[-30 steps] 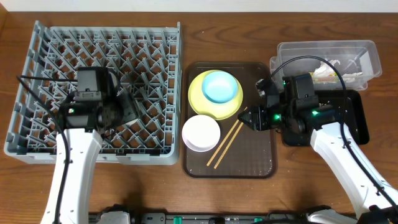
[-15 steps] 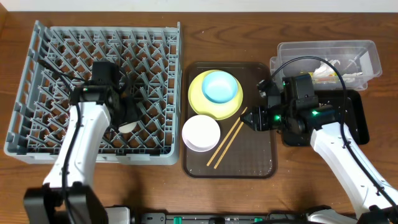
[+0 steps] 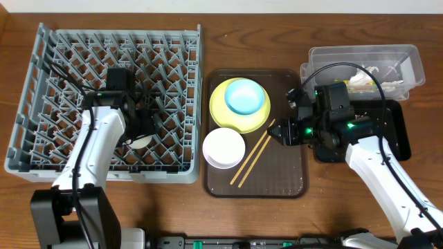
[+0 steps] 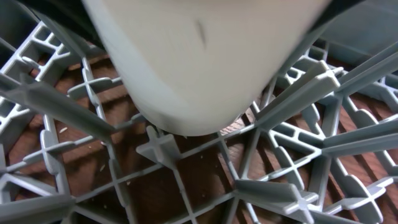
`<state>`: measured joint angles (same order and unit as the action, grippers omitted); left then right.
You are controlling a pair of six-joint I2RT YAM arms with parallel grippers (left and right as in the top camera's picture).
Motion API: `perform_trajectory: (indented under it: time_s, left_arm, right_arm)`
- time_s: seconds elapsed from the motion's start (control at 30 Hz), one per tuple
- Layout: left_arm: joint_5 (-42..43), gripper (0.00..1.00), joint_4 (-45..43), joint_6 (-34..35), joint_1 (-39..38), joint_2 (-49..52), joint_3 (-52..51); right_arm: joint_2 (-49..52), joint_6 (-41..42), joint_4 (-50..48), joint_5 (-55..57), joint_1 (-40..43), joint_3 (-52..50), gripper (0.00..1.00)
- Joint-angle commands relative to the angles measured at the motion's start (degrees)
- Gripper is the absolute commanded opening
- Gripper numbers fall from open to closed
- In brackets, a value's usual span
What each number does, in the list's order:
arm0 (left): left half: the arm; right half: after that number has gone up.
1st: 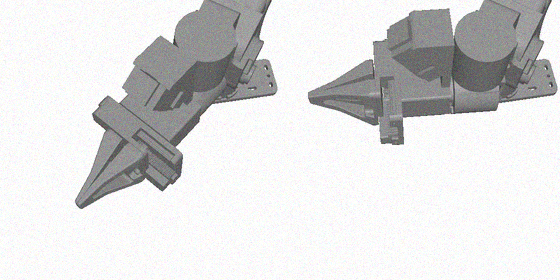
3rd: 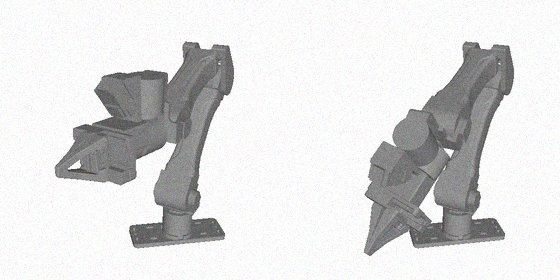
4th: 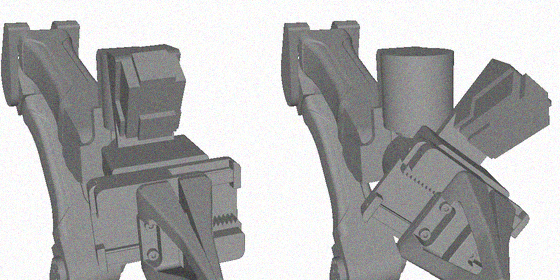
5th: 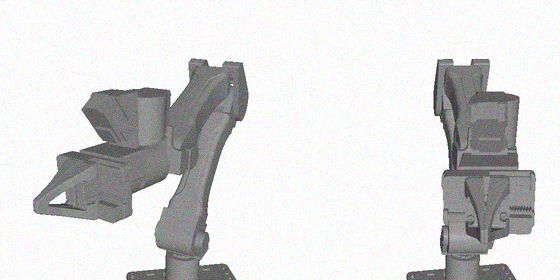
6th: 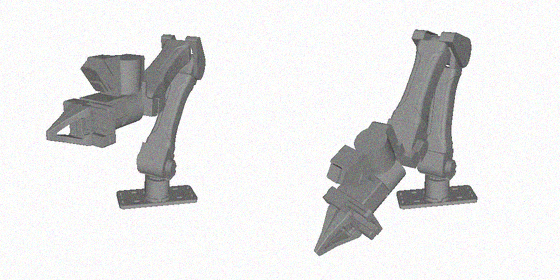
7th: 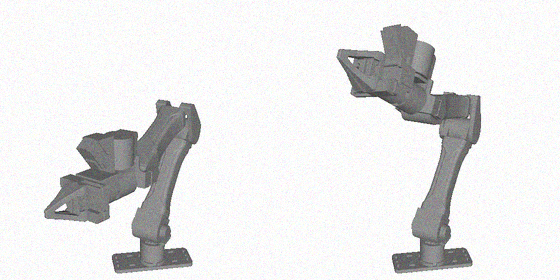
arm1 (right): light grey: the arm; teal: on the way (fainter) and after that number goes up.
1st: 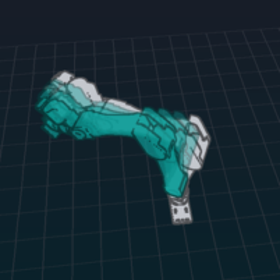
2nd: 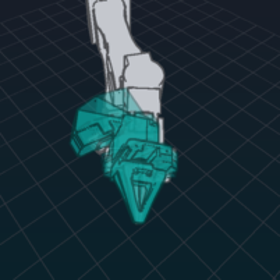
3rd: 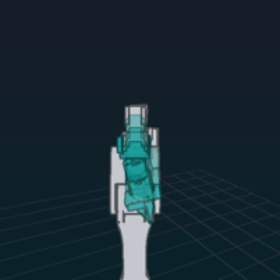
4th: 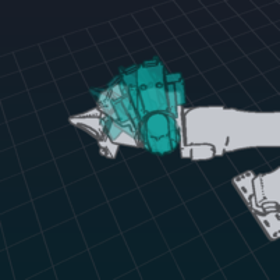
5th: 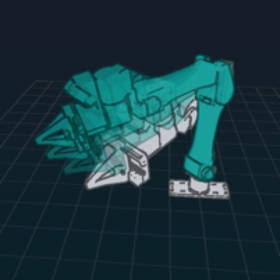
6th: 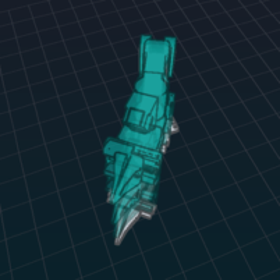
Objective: Sort waste into correct bins and load items into the dishwasher rack
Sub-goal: 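Lower the pink bowl into the dish rack with the left gripper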
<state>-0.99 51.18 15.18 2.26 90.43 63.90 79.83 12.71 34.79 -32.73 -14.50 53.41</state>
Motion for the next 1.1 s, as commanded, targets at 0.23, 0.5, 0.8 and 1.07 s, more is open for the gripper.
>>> perform_trajectory:
  time_s: [0.23,0.5,0.8,1.07]
  left_arm:
    - [0.28,0.89,2.08,-0.55,-0.17,0.68,0.09]
    - [0.31,0.9,2.4,-0.55,-0.17,-1.84,0.2]
    - [1.44,0.96,1.22,-0.57,-0.61,-15.41,0.2]
    - [6.45,0.98,-2.78,-1.51,-8.11,-23.96,0.2]
  right_arm:
    - [0.0,-1.03,0.22,-0.04,-0.48,0.15,0.39]
    - [0.0,-1.05,0.28,0.26,-0.46,0.15,0.41]
    - [0.0,-1.03,4.81,14.53,-0.42,0.15,0.56]
    - [-2.01,-1.03,9.27,18.8,2.1,0.26,0.61]
